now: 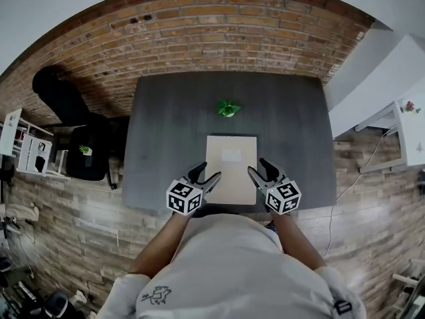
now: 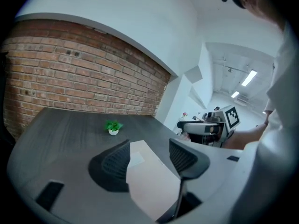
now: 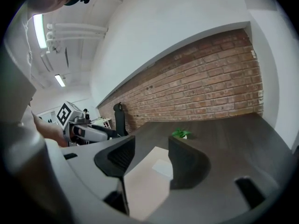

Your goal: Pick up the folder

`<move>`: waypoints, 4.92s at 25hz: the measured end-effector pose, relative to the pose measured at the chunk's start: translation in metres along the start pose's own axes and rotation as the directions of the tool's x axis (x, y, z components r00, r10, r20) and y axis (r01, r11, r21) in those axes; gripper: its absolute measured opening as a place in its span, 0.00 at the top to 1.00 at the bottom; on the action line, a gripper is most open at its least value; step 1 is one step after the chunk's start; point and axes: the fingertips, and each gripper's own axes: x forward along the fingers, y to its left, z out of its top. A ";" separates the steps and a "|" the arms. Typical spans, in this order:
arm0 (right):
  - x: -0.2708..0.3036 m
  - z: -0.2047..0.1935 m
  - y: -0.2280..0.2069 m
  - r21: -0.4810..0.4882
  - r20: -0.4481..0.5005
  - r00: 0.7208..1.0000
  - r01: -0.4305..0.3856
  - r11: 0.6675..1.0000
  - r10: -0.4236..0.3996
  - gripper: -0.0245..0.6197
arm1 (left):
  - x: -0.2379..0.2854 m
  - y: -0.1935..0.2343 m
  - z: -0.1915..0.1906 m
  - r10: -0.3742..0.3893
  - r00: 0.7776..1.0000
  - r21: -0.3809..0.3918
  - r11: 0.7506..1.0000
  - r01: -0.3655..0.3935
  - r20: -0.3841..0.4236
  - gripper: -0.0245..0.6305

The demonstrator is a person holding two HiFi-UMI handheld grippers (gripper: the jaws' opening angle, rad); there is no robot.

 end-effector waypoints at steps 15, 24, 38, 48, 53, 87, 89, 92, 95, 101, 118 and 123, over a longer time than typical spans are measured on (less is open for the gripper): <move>0.046 -0.114 -0.064 0.153 -0.328 0.943 0.106 0.983 -0.050 0.52 | 0.056 0.085 -0.092 0.024 0.965 -0.143 0.988 -0.063 -0.261 0.55; 0.053 -0.177 -0.085 0.248 -0.469 0.883 0.149 0.957 -0.016 0.50 | 0.071 0.110 -0.143 -0.020 0.933 -0.272 0.959 -0.085 -0.361 0.54; 0.056 -0.210 -0.085 0.387 -0.508 0.858 0.148 0.910 0.076 0.54 | 0.088 0.111 -0.178 -0.092 0.901 -0.392 0.916 -0.090 -0.423 0.54; 0.057 -0.206 -0.084 0.413 -0.497 0.864 0.154 0.898 0.081 0.57 | 0.090 0.109 -0.174 -0.057 0.903 -0.380 0.917 -0.122 -0.427 0.55; 0.056 -0.196 -0.083 0.397 -0.486 0.871 0.149 0.906 0.070 0.58 | 0.085 0.105 -0.168 -0.038 0.910 -0.366 0.922 -0.128 -0.413 0.56; -0.032 -0.039 -0.027 0.164 -0.138 0.990 0.026 0.986 -0.004 0.60 | -0.002 0.010 -0.028 0.122 0.989 -0.149 0.980 -0.133 -0.082 0.56; -0.037 -0.032 -0.020 0.160 -0.123 0.992 0.018 0.987 0.002 0.60 | -0.011 0.005 -0.024 0.123 0.989 -0.150 0.979 -0.134 -0.086 0.56; -0.040 -0.024 -0.011 0.174 -0.106 0.994 0.004 0.985 0.014 0.61 | -0.022 0.002 -0.014 0.125 0.989 -0.137 0.981 -0.136 -0.084 0.56; -0.042 -0.024 -0.003 0.178 -0.101 0.995 0.001 0.984 0.017 0.61 | -0.030 0.000 -0.011 0.136 0.987 -0.107 0.984 -0.144 -0.081 0.56; -0.035 -0.016 0.014 0.180 -0.087 0.996 0.011 0.984 0.005 0.61 | -0.047 0.008 -0.006 0.111 0.991 -0.107 0.987 -0.118 -0.073 0.56; -0.004 -0.020 0.135 0.179 -0.057 0.995 0.085 0.980 -0.076 0.62 | -0.150 0.068 -0.003 0.008 0.999 -0.063 0.998 -0.010 -0.033 0.59; 0.008 -0.017 0.164 0.163 -0.056 0.993 0.115 0.980 -0.107 0.62 | -0.173 0.085 -0.004 -0.025 0.999 -0.052 0.998 0.023 -0.028 0.59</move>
